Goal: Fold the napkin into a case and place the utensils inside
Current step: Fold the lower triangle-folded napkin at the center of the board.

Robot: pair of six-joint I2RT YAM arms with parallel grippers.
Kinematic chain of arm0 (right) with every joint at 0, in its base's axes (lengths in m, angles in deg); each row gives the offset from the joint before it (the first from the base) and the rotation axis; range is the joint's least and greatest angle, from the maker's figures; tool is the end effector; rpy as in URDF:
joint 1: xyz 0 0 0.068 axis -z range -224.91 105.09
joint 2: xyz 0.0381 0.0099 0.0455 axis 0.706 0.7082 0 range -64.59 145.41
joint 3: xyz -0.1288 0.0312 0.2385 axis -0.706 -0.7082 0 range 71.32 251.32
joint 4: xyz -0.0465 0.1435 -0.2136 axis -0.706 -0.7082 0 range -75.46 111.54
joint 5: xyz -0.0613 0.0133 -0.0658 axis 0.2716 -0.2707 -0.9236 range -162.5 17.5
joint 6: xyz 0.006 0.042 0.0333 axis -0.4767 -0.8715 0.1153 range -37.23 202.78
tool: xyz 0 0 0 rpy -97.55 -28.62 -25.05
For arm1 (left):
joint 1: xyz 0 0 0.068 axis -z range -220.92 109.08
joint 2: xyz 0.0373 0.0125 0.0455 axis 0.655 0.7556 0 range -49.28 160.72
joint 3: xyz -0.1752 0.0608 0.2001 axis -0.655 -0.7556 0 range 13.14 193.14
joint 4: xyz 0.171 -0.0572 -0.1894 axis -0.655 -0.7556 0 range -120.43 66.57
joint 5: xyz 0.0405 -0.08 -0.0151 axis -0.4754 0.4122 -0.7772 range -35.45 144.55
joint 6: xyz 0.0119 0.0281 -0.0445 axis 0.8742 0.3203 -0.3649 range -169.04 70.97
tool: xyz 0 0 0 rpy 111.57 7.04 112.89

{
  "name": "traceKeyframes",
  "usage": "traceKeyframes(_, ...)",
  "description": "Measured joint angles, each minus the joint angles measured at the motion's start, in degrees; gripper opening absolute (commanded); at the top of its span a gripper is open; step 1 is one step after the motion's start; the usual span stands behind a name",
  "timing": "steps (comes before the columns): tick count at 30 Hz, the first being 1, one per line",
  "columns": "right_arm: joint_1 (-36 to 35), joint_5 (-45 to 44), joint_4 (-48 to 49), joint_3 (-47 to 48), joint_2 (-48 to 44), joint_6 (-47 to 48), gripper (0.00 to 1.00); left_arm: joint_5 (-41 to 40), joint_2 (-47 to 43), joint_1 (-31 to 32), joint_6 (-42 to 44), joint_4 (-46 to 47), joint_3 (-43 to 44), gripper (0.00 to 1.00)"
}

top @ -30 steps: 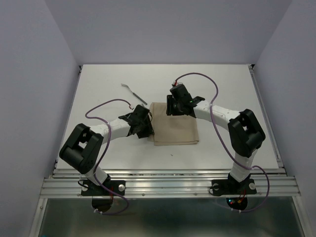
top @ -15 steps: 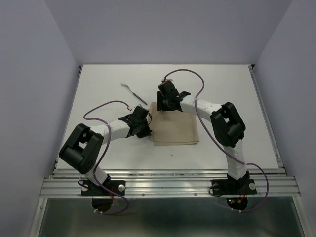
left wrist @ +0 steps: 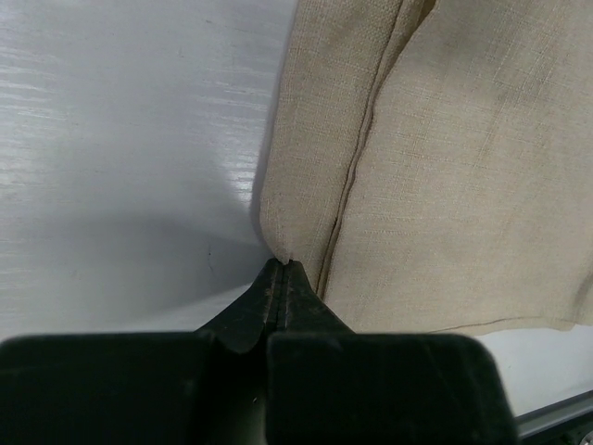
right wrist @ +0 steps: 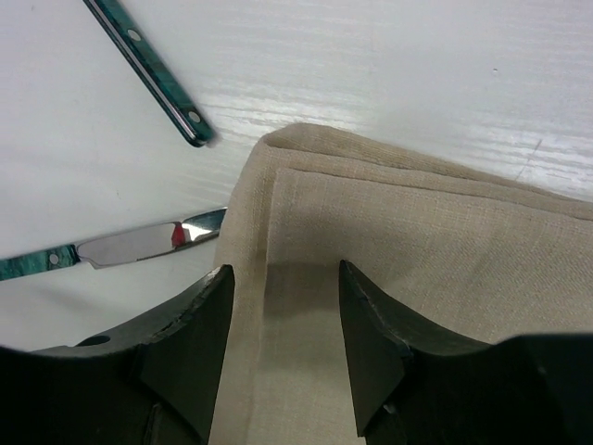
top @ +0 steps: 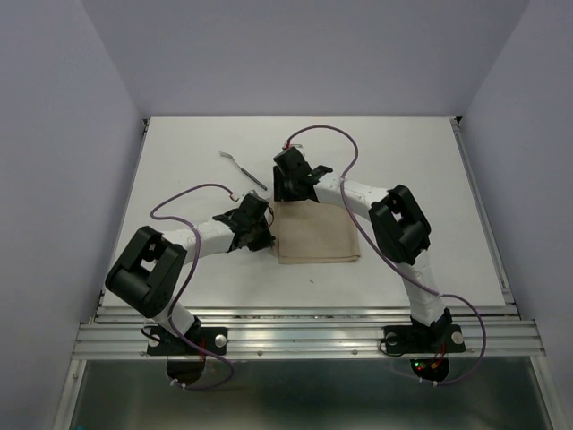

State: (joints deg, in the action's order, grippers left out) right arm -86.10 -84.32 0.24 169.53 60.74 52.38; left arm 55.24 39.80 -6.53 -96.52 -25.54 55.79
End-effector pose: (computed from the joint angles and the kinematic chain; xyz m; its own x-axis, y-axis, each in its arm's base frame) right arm 0.3739 0.3175 0.1892 -0.7599 -0.0070 -0.6499 -0.1831 0.9618 0.2037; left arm 0.2479 -0.1703 0.1591 -0.8390 -0.3189 -0.4408 -0.0698 0.8666 -0.4940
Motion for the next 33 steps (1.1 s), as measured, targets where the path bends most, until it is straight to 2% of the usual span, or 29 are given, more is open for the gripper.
traceKeyframes(7,-0.2,-3.5,-0.9,3.3,3.4,-1.0,0.41,0.0,-0.8,0.0,0.0,0.0,-0.8,0.00)
traceKeyframes(9,-0.2,-4.5,-1.4,3.7,3.8,-1.2,0.34,0.0,-1.0,0.0,0.0,0.0,-1.0,0.00)
traceKeyframes(13,-0.2,-5.7,-1.9,4.0,3.8,-1.4,0.26,0.0,-1.0,0.0,0.0,0.0,-1.0,0.00)
traceKeyframes(16,-0.2,-6.4,-1.9,4.1,3.8,-1.5,0.11,0.1,-1.0,0.0,0.0,0.0,-1.0,0.00)
traceKeyframes(19,-0.2,-6.5,-2.0,4.1,3.8,-1.6,0.01,0.4,-1.0,0.0,0.0,0.0,-1.0,0.00)
traceKeyframes(33,-0.2,-7.1,-2.1,4.5,3.8,-2.4,0.01,1.5,-1.4,0.0,0.1,0.2,-1.6,0.00)
